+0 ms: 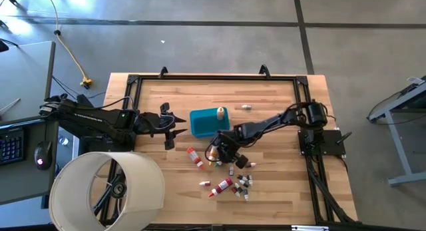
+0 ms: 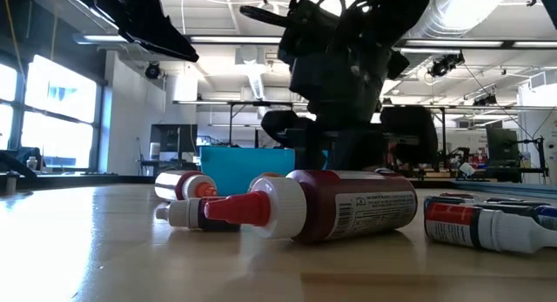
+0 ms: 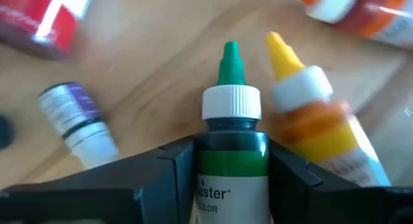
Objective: Pick & Place food coloring
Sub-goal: Put the big green food coloring bottle into the bin
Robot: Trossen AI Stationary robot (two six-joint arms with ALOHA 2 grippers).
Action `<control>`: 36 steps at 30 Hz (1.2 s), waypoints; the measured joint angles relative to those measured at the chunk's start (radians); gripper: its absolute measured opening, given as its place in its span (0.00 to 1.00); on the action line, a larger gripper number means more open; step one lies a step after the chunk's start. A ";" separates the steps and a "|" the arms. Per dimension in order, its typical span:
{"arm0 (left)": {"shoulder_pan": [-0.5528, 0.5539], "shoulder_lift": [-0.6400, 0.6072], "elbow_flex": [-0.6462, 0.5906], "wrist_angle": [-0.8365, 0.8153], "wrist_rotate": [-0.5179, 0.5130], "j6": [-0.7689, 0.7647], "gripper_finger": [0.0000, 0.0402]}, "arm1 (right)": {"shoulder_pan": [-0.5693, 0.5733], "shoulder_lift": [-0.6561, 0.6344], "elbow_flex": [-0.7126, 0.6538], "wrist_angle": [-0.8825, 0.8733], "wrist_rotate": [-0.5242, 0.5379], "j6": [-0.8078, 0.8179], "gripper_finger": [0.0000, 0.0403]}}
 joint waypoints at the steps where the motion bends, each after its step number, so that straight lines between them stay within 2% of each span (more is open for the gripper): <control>1: 0.000 0.000 0.000 0.001 0.000 0.000 0.40 | -0.001 -0.012 -0.002 -0.002 0.010 0.017 0.33; 11: 0.000 0.000 0.000 0.007 -0.005 0.000 0.40 | -0.021 -0.262 -0.001 -0.028 0.188 0.034 0.34; 15: 0.000 0.000 0.000 0.009 -0.006 -0.003 0.40 | -0.084 -0.384 -0.051 0.044 0.195 0.066 0.34; 17: 0.000 0.000 0.000 0.010 -0.006 -0.003 0.40 | -0.136 -0.431 -0.129 0.181 0.092 0.092 0.34; 20: 0.000 0.000 0.000 0.010 -0.009 -0.004 0.40 | -0.225 -0.467 -0.298 0.528 -0.067 0.167 0.34; 22: 0.000 0.000 0.000 0.010 -0.015 -0.004 0.40 | -0.273 -0.453 -0.423 0.843 -0.097 0.246 0.34; 25: 0.000 0.000 0.000 0.009 -0.026 -0.004 0.40 | -0.311 -0.365 -0.548 1.302 -0.096 0.402 0.34; 27: 0.000 0.000 0.000 0.010 -0.041 -0.004 0.40 | -0.312 -0.284 -0.578 1.500 -0.095 0.510 0.34; 29: 0.000 0.000 0.000 0.010 -0.057 -0.004 0.40 | -0.302 -0.195 -0.576 1.585 -0.060 0.559 0.34; 32: 0.000 0.000 0.000 0.013 -0.064 -0.004 0.40 | -0.288 -0.085 -0.534 1.602 0.021 0.543 0.36; 36: 0.000 0.000 0.000 0.053 -0.061 -0.030 0.40 | -0.284 -0.045 -0.462 1.623 0.045 0.529 0.38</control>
